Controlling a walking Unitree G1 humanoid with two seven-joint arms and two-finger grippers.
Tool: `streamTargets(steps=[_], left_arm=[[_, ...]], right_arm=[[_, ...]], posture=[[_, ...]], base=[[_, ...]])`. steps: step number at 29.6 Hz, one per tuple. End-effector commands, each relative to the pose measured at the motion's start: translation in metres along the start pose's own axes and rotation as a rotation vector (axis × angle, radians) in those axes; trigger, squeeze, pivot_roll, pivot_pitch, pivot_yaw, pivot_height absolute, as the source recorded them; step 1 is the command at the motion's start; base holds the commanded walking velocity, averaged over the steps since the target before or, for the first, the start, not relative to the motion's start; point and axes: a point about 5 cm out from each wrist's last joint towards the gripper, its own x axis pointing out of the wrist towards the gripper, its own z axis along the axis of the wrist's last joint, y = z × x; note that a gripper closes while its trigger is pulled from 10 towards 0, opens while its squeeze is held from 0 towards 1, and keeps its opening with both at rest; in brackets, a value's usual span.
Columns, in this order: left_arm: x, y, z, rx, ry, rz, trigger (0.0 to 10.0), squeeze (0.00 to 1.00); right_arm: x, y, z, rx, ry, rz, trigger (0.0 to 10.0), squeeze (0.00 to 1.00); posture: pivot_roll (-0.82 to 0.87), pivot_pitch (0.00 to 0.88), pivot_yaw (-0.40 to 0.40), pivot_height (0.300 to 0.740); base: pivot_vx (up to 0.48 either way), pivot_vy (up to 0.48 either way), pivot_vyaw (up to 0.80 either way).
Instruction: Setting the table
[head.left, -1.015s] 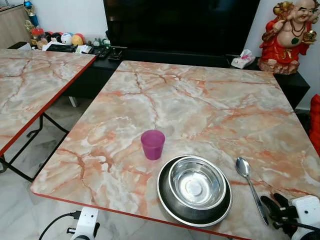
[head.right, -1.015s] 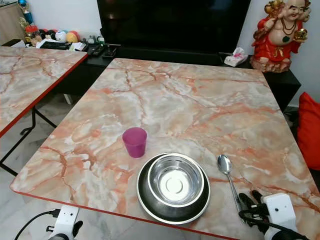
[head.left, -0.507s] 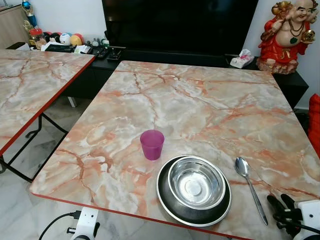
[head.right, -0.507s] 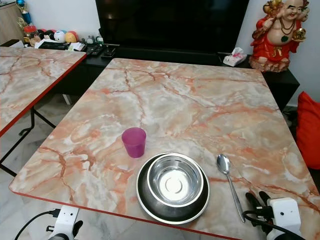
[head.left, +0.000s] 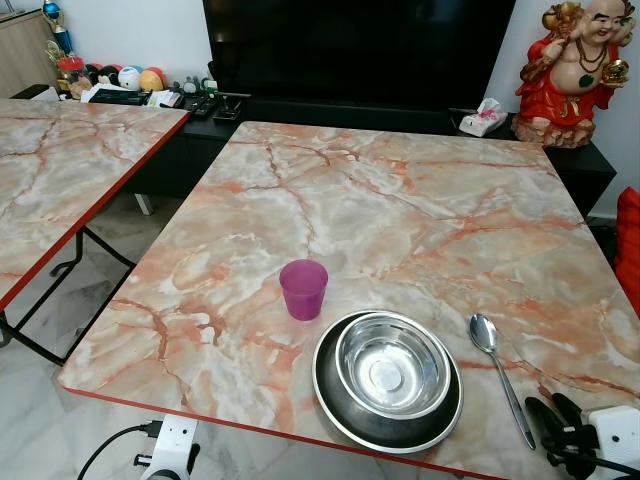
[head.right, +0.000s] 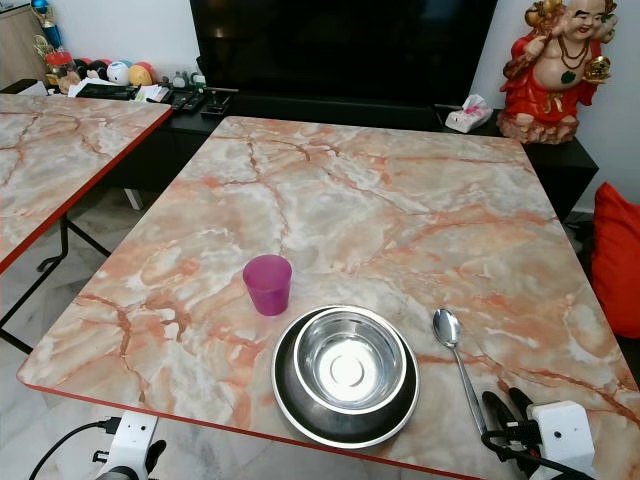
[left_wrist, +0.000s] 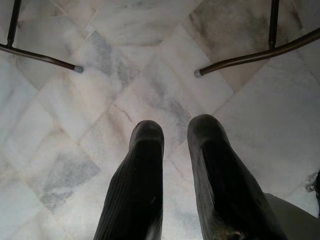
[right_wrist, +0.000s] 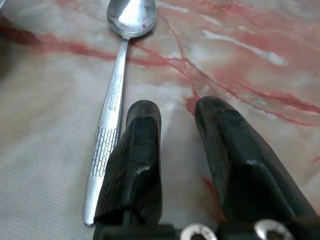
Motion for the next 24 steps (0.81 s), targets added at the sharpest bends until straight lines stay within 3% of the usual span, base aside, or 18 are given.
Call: streamTargets(steps=[1, 24], left_arm=[[0.0, 0.001, -0.001, 0.017, 0.001, -0.001, 10.0, 0.0], [0.0, 0.002, 0.0, 0.019, 0.002, -0.003, 10.0, 0.0]], right_arm=[[-0.002, -0.002, -0.002, -0.005, 0.005, -0.004, 10.0, 0.0], [-0.001, 0.016, 0.004, 0.053, -0.024, 0.151, 10.0, 0.0]], posture=[[0.04, 0.0, 0.006, 0.74], [0.03, 0.002, 0.009, 0.74]], base=[[0.0, 0.0, 0.0], [0.0, 0.0, 0.0]])
